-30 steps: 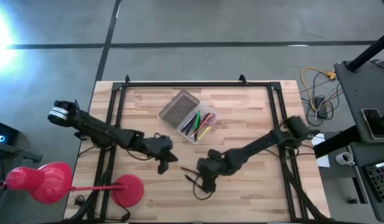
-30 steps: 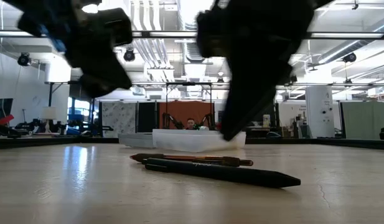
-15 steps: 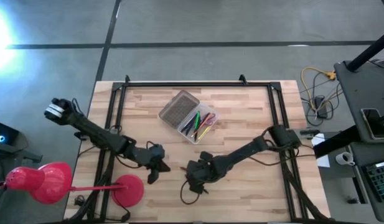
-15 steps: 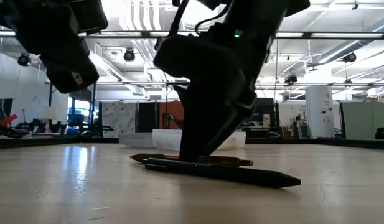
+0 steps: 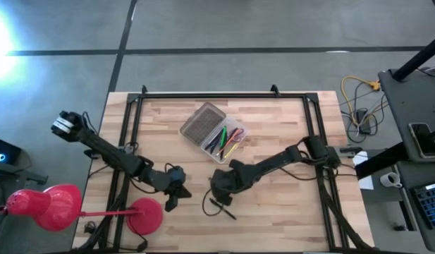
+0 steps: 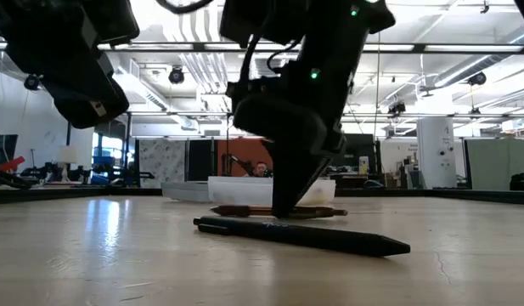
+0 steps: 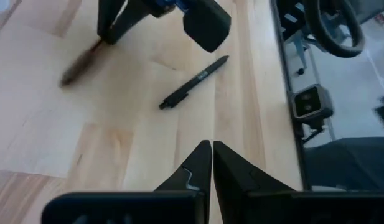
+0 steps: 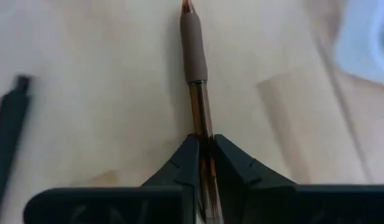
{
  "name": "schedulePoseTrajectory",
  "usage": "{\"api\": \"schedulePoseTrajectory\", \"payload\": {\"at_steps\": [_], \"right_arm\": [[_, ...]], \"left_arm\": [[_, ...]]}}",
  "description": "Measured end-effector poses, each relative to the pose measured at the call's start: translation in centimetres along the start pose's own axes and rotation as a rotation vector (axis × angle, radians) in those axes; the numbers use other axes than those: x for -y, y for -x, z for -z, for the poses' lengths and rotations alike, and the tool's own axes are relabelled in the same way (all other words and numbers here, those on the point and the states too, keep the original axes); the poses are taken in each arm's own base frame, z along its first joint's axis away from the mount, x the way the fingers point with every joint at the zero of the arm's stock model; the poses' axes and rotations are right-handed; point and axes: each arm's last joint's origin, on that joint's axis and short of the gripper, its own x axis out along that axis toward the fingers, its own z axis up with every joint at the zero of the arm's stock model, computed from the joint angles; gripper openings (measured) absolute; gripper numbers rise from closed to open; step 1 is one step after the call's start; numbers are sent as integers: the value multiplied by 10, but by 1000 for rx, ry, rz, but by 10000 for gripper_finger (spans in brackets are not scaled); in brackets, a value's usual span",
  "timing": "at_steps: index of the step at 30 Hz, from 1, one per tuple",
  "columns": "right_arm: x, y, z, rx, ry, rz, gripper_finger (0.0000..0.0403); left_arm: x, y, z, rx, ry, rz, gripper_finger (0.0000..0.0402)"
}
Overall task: Pick & place school supplies into a supply box
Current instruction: Put the brown pen into the supply box, then put the black pen into the supply box
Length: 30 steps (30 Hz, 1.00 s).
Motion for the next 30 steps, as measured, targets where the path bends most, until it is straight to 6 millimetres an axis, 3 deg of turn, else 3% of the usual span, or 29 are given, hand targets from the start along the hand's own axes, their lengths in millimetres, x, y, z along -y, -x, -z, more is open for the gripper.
{"api": "schedulePoseTrajectory", "payload": {"at_steps": [4, 9, 15, 17, 23, 30], "right_arm": [[19, 24, -12, 108, -16, 92, 18], [58, 73, -34, 212, -80, 145, 17], [104, 94, -50, 221, 123, 228, 17], [118, 93, -57, 185, 211, 191, 19], [148, 59, -65, 47, 460, 178, 48], [149, 44, -70, 21, 675, 224, 113]], "left_arm": [[-2, -6, 3, -6, -2, -25, 0], [-4, -20, 6, -3, -1, -24, 0], [-4, -38, 9, -5, 11, -26, 0], [-1, -43, 7, -4, 18, -24, 0], [8, -55, -2, 1, 18, -18, 0], [22, -73, -15, -1, -107, -17, 0]]}}
